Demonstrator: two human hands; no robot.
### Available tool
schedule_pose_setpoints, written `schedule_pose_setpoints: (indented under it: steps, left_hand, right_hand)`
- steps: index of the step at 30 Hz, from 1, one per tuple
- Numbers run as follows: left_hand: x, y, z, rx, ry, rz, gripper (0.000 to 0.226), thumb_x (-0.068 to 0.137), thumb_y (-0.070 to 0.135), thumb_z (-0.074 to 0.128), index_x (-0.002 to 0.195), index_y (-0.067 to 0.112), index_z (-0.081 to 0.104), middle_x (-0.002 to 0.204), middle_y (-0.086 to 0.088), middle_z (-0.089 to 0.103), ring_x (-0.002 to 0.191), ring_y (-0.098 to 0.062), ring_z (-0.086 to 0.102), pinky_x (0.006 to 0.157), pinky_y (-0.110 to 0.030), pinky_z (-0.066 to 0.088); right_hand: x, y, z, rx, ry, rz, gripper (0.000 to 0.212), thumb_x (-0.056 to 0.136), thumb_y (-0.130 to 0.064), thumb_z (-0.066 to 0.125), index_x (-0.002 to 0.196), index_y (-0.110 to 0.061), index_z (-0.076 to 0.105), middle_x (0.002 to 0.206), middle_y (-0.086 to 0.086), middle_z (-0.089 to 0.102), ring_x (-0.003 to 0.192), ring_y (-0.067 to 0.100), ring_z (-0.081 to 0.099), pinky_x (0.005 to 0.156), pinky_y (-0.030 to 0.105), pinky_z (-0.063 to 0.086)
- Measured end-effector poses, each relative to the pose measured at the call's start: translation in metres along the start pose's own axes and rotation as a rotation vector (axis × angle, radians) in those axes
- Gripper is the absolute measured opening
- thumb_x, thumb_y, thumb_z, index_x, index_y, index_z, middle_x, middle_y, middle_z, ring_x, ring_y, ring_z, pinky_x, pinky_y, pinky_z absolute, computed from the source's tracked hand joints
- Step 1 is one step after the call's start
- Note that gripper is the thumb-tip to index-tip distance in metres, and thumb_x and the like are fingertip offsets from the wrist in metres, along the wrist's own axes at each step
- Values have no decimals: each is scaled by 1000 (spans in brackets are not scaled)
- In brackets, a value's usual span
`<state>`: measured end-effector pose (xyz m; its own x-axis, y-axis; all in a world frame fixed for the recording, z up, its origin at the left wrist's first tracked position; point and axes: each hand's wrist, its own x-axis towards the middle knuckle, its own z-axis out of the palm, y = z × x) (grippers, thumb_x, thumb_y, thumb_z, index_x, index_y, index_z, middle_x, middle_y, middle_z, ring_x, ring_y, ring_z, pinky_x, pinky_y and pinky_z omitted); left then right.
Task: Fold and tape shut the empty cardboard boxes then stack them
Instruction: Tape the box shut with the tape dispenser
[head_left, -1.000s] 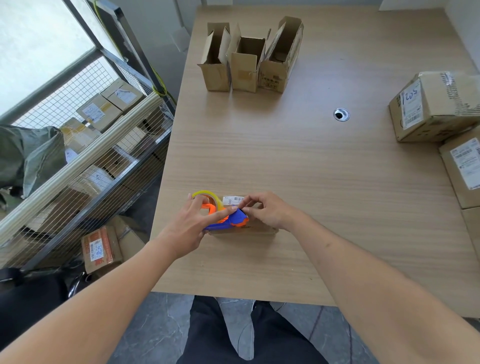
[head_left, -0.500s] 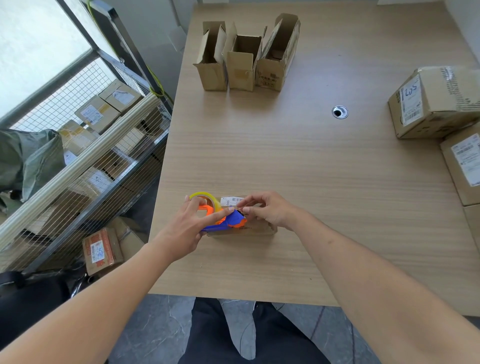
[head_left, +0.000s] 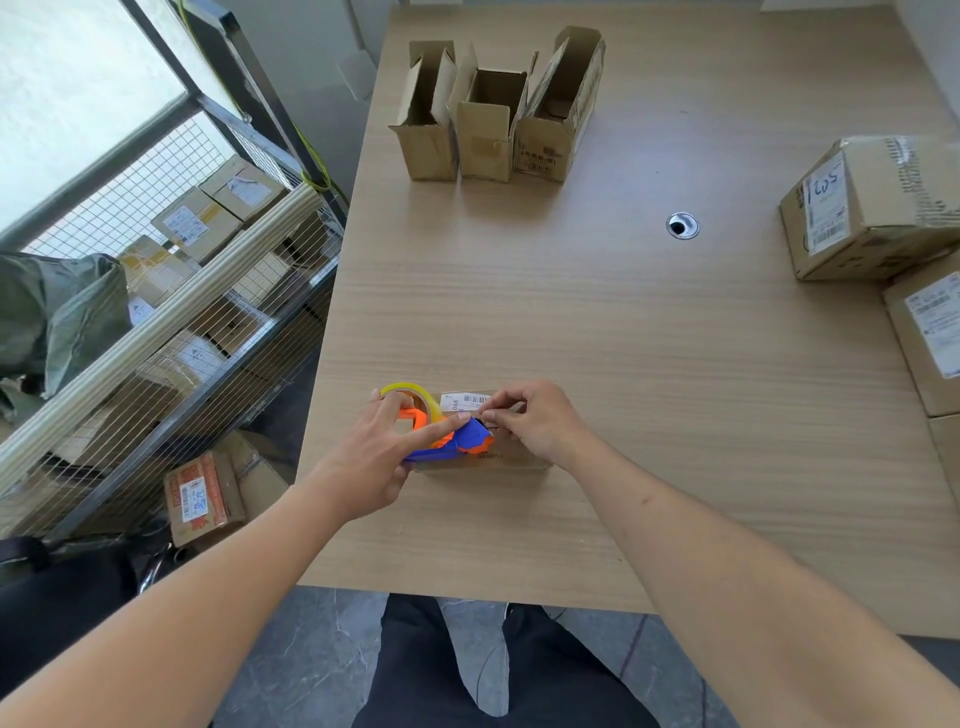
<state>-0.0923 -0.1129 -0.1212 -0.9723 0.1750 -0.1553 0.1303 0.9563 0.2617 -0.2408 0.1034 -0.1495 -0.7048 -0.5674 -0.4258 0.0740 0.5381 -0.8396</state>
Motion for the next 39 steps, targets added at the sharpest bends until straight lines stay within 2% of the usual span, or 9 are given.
schedule_pose_setpoints:
  steps: [4,11,15,18,20,23,32,35,39]
  left_hand:
    - [1,8,-2,6,43,-45,83,90,45,71,156,54,23,128,-5,46,107,-27,51,93,-45,49]
    - [-3,13,-3,-59,88,-79,82,89,30,76,156,46,32,120,-4,54,92,-25,55,79,-38,50]
    - [-4,9,-1,-126,91,-81,85,89,25,77,156,49,30,123,-4,54,100,-26,55,86,-41,52]
    - [-3,8,3,-134,104,-79,83,89,22,75,156,48,32,121,-5,54,105,-28,53,93,-46,50]
    - [0,8,3,-140,73,-88,86,89,19,74,155,52,30,120,-5,53,109,-30,53,107,-57,42]
    - [3,4,2,-175,-6,-123,92,89,16,74,152,62,24,119,-1,49,112,-30,51,116,-70,25]
    - [26,7,-21,-191,-198,-162,81,93,17,67,145,65,28,121,6,49,117,-18,45,120,-61,13]
    - [35,12,-30,-173,-248,-159,80,94,20,63,141,69,21,122,10,48,117,-16,44,117,-49,22]
    - [39,13,-31,-151,-299,-177,77,95,22,60,146,67,23,119,9,46,116,-17,42,120,-55,19]
  right_hand:
    - [-9,-1,-2,22,62,-38,4,85,-17,82,84,-20,81,73,-10,73,63,2,59,66,18,48]
    - [-19,-7,-2,43,157,-48,9,85,-7,77,83,-15,79,68,-17,68,60,-5,60,72,29,55]
    - [-31,2,-8,39,250,-7,15,85,-7,75,78,-20,77,64,-23,65,59,1,59,71,39,60]
    - [-43,6,-20,106,296,73,11,86,-5,76,78,-14,76,72,-7,70,56,11,61,60,39,61]
    - [-49,6,-25,119,321,108,13,87,-6,74,77,-14,75,72,0,69,55,16,62,52,33,57]
    - [-54,13,-32,82,354,199,13,85,-14,75,74,-20,74,68,-6,71,58,14,63,62,40,62]
    - [-63,24,-44,20,324,257,13,87,-23,74,74,-25,71,72,-6,71,77,18,72,68,49,63]
    - [-60,22,-47,51,337,273,14,88,-19,73,74,-23,72,72,-4,72,77,20,73,68,50,63]
    - [-52,21,-51,100,321,300,16,92,-14,72,77,-19,72,76,-1,72,81,23,73,65,47,64]
